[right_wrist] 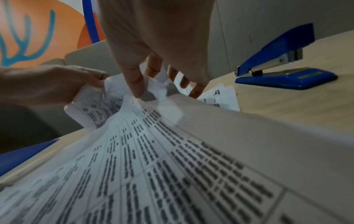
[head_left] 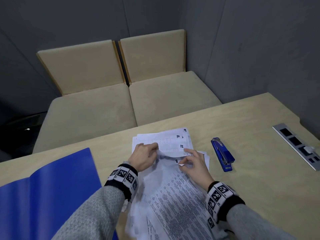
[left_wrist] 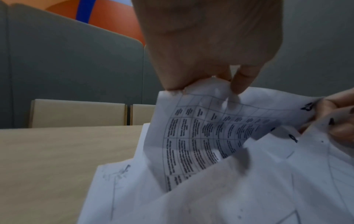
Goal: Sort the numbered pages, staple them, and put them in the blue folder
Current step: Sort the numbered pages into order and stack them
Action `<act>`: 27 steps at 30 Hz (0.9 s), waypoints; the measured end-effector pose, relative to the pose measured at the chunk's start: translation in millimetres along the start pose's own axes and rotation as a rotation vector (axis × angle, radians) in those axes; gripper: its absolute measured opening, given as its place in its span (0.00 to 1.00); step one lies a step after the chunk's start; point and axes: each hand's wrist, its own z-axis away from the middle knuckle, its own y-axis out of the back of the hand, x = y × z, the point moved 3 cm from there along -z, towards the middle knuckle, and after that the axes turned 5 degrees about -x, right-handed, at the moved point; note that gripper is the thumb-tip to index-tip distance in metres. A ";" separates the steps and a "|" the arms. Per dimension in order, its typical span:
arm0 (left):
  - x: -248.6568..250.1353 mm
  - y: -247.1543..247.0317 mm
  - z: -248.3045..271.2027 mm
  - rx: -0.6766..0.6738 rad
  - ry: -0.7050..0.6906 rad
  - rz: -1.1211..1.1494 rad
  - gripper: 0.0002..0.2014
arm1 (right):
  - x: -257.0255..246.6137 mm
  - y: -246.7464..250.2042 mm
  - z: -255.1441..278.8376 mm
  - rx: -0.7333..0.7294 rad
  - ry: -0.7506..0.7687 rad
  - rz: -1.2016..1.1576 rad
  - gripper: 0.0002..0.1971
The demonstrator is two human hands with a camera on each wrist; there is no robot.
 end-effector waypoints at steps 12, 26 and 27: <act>-13.7 -8.2 -36.8 -0.126 0.268 -0.115 0.13 | 2.3 -4.2 8.9 0.004 -0.038 -0.052 0.02; -32.5 -4.0 -38.1 -0.059 0.238 -0.013 0.25 | 0.2 -9.8 10.9 -0.011 -0.027 -0.080 0.11; -35.3 -3.6 -41.8 -0.052 0.259 -0.072 0.23 | -0.4 -9.9 11.2 -0.011 -0.021 -0.080 0.11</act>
